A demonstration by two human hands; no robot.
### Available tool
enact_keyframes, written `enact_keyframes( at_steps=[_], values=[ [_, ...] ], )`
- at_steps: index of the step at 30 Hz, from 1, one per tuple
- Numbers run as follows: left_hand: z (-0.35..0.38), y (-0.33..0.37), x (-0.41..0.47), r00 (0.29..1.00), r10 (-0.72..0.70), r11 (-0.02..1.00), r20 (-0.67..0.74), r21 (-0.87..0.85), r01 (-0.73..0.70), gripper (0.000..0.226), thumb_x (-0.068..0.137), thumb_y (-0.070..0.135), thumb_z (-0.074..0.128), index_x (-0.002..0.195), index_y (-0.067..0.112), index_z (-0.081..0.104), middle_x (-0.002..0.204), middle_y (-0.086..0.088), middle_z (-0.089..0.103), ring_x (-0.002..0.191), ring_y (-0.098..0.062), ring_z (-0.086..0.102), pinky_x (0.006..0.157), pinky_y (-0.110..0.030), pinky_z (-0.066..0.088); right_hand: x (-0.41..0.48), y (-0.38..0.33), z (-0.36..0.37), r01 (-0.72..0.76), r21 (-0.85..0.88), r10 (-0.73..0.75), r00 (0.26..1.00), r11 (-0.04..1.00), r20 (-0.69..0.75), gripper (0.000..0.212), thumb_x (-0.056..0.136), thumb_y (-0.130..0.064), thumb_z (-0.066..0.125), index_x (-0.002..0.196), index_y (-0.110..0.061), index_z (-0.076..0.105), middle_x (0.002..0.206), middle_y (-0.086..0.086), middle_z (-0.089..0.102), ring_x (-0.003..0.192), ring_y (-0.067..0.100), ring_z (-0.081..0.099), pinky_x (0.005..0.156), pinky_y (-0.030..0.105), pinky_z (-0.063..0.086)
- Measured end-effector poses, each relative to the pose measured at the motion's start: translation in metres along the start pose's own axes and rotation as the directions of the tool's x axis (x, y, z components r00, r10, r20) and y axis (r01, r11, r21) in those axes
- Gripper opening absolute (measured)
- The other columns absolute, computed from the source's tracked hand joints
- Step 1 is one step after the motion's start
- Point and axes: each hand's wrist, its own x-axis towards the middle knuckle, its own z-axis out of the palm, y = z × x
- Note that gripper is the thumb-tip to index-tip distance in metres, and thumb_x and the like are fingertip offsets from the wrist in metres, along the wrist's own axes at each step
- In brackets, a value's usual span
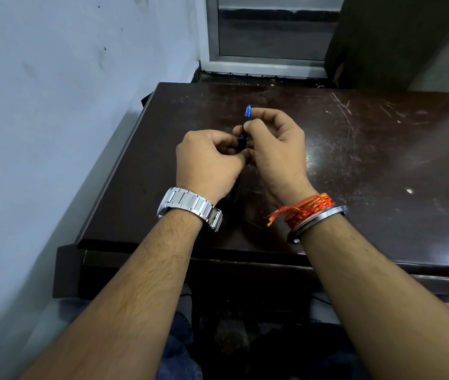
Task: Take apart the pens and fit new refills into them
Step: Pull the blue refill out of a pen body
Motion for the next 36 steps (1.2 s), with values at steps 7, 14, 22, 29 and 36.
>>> enact_keyframes(
  at_steps=[7, 14, 22, 29, 36],
  values=[
    [-0.0013, 0.0037, -0.0012, 1.0, 0.005, 1.0, -0.002, 0.004, -0.005, 0.007, 0.065, 0.025, 0.084, 0.07, 0.024, 0.078, 0.059, 0.016, 0.069, 0.057, 0.009, 0.064, 0.049, -0.005, 0.041, -0.0016, 0.0014, 0.0011, 0.032, -0.058, -0.033, 0.999, 0.998, -0.014, 0.019, 0.086, -0.015, 0.076, 0.102, -0.014, 0.066, 0.085, 0.006, 0.072, 0.073, 0.013, 0.066, 0.064, 0.027, 0.052],
    [-0.002, 0.0035, -0.0015, 1.0, 0.0, 1.0, 0.015, -0.009, 0.0, 0.012, 0.063, 0.027, 0.087, 0.072, 0.026, 0.078, 0.063, 0.017, 0.071, 0.063, 0.004, 0.068, 0.057, -0.012, 0.052, -0.0013, 0.0008, 0.0019, -0.001, -0.001, 0.001, 1.0, 1.0, 0.009, 0.013, 0.088, -0.008, 0.063, 0.096, -0.018, 0.065, 0.079, -0.001, 0.075, 0.072, 0.013, 0.069, 0.065, 0.03, 0.054],
    [-0.0015, 0.0022, -0.0017, 1.0, 0.003, 1.0, 0.01, 0.0, -0.003, 0.013, 0.064, 0.026, 0.088, 0.075, 0.025, 0.08, 0.062, 0.018, 0.07, 0.062, 0.006, 0.067, 0.055, -0.01, 0.049, -0.0015, 0.0007, 0.0007, 0.001, -0.008, -0.001, 1.0, 1.0, 0.002, 0.016, 0.092, -0.002, 0.059, 0.102, -0.015, 0.062, 0.08, 0.004, 0.073, 0.072, 0.013, 0.068, 0.059, 0.024, 0.052],
    [-0.0018, 0.0024, -0.0007, 1.0, -0.001, 1.0, 0.001, 0.007, 0.001, 0.011, 0.064, 0.025, 0.087, 0.07, 0.026, 0.077, 0.06, 0.018, 0.068, 0.06, 0.01, 0.065, 0.051, -0.005, 0.044, -0.0018, 0.0022, 0.0002, -0.003, -0.054, 0.002, 1.0, 0.999, -0.021, 0.022, 0.087, -0.016, 0.074, 0.106, -0.011, 0.064, 0.08, -0.003, 0.068, 0.067, 0.007, 0.062, 0.064, 0.028, 0.051],
    [-0.0015, 0.0035, -0.002, 1.0, 0.011, 1.0, 0.011, 0.012, -0.011, 0.014, 0.065, 0.026, 0.087, 0.077, 0.025, 0.081, 0.061, 0.02, 0.068, 0.063, 0.01, 0.066, 0.053, -0.004, 0.042, -0.0004, 0.0021, 0.0006, -0.02, -0.017, 0.02, 1.0, 1.0, 0.011, 0.016, 0.088, -0.008, 0.058, 0.095, -0.021, 0.064, 0.081, 0.0, 0.073, 0.069, 0.009, 0.066, 0.064, 0.028, 0.052]
  ],
)
